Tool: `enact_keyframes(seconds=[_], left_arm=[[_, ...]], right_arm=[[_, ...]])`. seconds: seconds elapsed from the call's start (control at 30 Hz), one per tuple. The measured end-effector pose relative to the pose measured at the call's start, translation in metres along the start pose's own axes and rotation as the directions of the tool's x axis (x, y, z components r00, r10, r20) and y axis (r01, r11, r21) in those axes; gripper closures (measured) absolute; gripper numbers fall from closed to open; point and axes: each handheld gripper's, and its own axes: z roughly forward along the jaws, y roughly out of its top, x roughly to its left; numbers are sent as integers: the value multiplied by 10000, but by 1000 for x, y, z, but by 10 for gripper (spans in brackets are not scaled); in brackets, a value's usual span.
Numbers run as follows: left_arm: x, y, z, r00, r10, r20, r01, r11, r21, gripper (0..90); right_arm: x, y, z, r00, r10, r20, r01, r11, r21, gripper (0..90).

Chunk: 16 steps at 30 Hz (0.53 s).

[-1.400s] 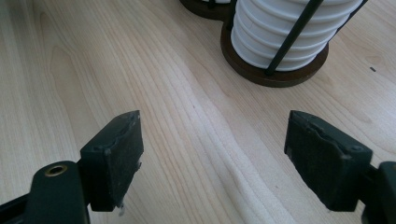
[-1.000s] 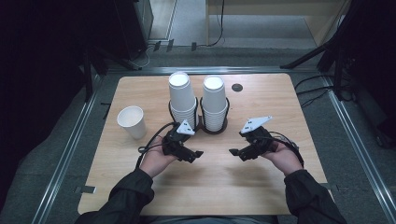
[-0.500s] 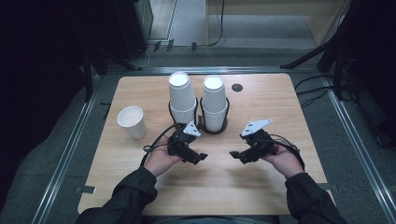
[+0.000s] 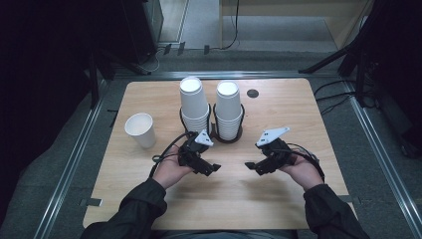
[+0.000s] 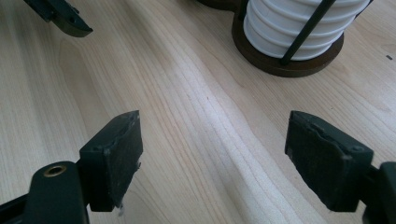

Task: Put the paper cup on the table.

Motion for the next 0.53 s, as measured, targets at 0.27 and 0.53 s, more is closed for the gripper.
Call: enact_keyframes(seconds=[0.27,0.53], left_arm=[[2,-4,1,10000,41,24,-41,9998,187,134],[13,-11,8,9966,-510,-651,550,9966,617,127]], right_arm=[[3,0,1,9991,-424,46,424,9991,-100,192],[2,-3,6,9980,-517,377,504,9981,357,194]])
